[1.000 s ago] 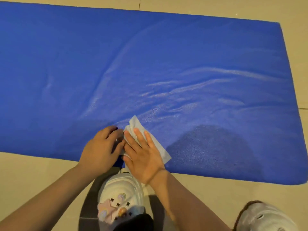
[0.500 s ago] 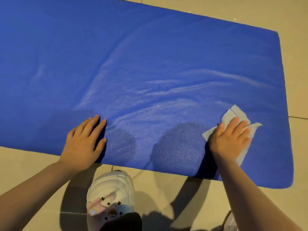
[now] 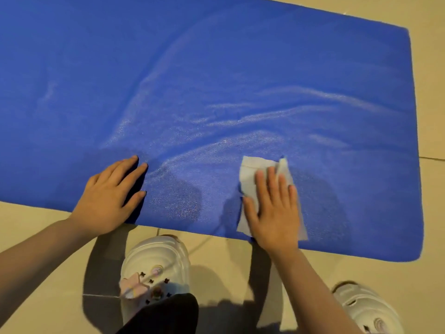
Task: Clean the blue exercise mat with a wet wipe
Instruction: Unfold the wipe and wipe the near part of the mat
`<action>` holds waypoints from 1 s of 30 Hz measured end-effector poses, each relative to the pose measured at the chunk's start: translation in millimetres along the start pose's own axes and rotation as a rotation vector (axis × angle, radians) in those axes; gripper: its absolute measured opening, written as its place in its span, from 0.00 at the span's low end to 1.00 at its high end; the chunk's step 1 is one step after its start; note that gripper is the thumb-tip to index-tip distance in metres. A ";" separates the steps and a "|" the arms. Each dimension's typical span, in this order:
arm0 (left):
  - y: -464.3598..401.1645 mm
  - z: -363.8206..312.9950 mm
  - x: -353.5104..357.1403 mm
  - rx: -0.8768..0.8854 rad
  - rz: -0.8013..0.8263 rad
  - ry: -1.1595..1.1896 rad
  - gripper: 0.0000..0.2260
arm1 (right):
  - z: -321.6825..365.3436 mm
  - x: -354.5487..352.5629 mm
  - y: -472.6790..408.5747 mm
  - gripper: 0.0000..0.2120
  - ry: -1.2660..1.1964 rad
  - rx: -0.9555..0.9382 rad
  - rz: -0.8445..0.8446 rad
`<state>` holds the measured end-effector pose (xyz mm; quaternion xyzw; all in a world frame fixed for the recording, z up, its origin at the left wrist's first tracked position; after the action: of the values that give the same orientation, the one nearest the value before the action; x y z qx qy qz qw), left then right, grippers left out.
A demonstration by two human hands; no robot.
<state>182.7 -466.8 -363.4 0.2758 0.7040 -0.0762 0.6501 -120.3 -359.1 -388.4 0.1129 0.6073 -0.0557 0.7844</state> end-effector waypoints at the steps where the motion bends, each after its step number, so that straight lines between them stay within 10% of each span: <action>1: 0.8 0.1 0.5 -0.002 -0.007 0.004 0.33 | -42.4 -13.0 5.8 0.32 -0.013 0.144 -0.025; 7: 4.6 -1.2 -1.1 -0.040 -0.026 0.008 0.31 | -91.2 -28.5 3.9 0.34 -0.066 0.502 -0.096; 16: 10.8 -0.3 5.0 -0.099 0.003 0.005 0.29 | 168.7 24.4 -107.0 0.29 -0.059 -0.579 0.115; 25: 9.7 3.5 4.9 -0.092 0.002 0.000 0.30 | -89.9 -48.3 -166.6 0.33 -0.050 0.239 0.065; 30: 8.4 0.3 4.6 -0.106 -0.008 0.013 0.30 | -89.2 -42.8 -125.0 0.31 -0.022 0.488 -0.113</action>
<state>187.1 -458.6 -365.8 0.2387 0.7123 -0.0396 0.6589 -243.2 -460.5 -381.9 0.2640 0.5726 -0.2456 0.7363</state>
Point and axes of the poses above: each hand's wrist, its own y-axis away from the middle knuckle, its own x-axis out of the palm, z = x × y, the point moved 10 cm from there along -y, towards the middle knuckle, and after that the axes turned 4 degrees about -y, right-handed, at the moved point
